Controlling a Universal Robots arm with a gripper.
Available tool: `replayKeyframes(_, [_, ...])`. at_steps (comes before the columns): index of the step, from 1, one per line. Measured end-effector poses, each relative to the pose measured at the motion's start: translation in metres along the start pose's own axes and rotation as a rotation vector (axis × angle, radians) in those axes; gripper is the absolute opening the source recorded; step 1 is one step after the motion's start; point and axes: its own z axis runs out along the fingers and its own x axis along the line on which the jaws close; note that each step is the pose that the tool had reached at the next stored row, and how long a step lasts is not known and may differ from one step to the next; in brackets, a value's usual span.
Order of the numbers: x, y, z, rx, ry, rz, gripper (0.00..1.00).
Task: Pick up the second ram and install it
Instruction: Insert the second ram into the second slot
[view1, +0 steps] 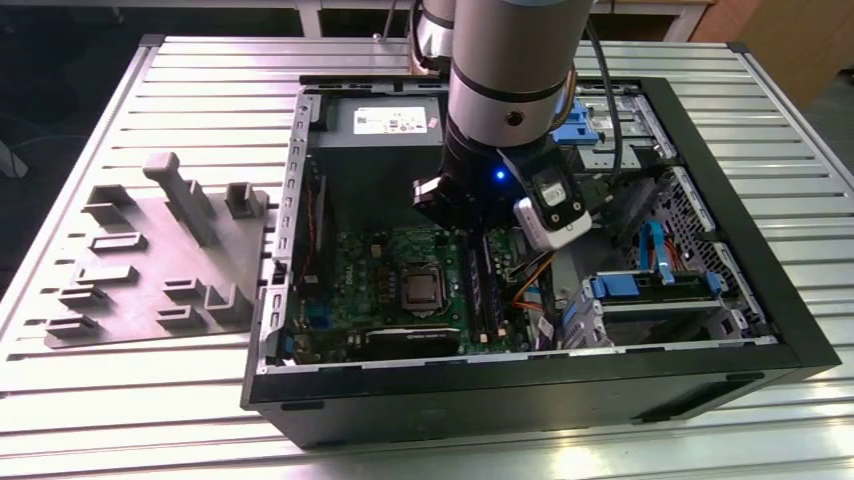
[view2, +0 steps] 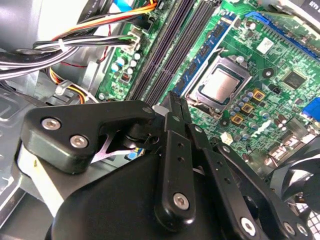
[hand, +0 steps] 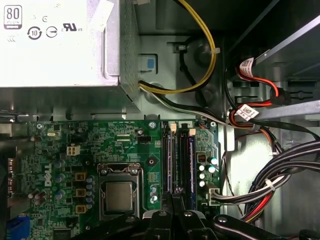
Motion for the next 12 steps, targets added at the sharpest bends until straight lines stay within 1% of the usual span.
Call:
replayKeyframes(8, [-0.0006,0.0,0.0005,0.0001,0.0,0.001,0.11])
replayKeyframes(12, [-0.0006,-0.0001,0.0024,0.0001,0.0,0.001,0.11])
